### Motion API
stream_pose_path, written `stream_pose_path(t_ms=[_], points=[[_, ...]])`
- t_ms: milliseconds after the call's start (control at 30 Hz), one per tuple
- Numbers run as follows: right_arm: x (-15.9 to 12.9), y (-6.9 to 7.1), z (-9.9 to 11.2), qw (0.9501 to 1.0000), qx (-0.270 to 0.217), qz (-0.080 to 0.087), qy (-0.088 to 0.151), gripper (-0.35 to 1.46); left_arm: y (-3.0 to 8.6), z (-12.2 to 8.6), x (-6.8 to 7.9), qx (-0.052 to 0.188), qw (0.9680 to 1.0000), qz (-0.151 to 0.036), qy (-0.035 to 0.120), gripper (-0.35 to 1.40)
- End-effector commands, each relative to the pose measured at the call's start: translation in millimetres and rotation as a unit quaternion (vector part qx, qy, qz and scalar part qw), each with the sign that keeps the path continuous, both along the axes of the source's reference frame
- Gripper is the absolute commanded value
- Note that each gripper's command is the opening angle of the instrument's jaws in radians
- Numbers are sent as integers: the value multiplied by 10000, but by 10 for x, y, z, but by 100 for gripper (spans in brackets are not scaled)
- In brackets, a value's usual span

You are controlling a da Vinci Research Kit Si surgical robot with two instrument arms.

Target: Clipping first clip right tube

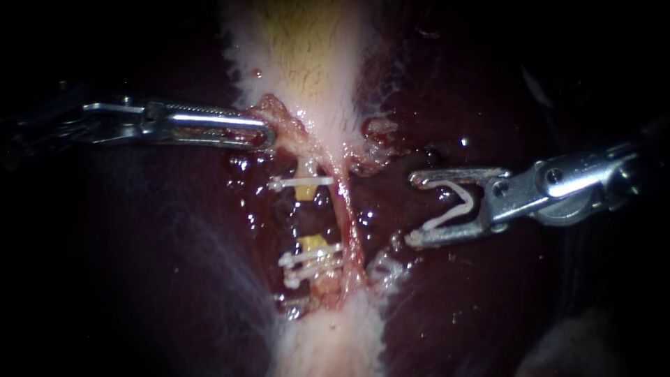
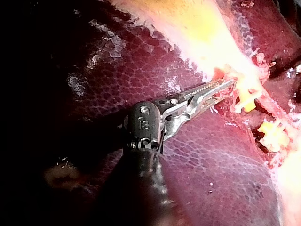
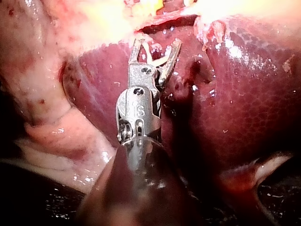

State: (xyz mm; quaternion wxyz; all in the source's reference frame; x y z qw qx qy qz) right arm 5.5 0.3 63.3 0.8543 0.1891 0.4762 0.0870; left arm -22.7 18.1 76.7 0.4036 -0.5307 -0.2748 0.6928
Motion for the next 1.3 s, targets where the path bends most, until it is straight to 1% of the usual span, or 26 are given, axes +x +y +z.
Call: stream_pose_path(t_ms=[33,133,233,267,367,467,567,667,800,1033,1100,1300], points=[[0,0,0,10000,1,2,0,50,1,-4,3,9,10000,8,-10,-35],[0,0,0,10000,1,2,0,50,6,-13,11,44,10000,41,-43,-35],[0,0,0,10000,1,2,0,50,14,-33,24,81,10000,-3,-26,-35],[0,0,0,10000,1,2,0,50,16,-44,29,130,9999,-29,-3,-35],[-1,0,0,10000,1,1,1,50,20,-72,41,54,9999,-81,-64,-35],[-1,0,0,10000,1,2,0,50,22,-97,48,-58,9999,-113,-94,-35],[-1,0,0,10000,1,2,0,50,23,-111,50,-95,9998,-125,-96,-35],[0,0,0,10000,1,4,-1,50,22,-113,50,-97,9998,-138,-105,-35],[4,0,0,10000,7,2,-1,50,20,-108,50,-108,9998,-137,-102,-35],[28,-7,8,9999,37,-99,36,50,16,-104,45,-126,9998,-149,-88,-35],[36,-11,12,9999,127,-93,25,50,16,-104,45,-127,9998,-150,-87,-35],[59,-22,25,9986,504,-153,7,48,16,-104,45,-128,9998,-151,-86,-35]])
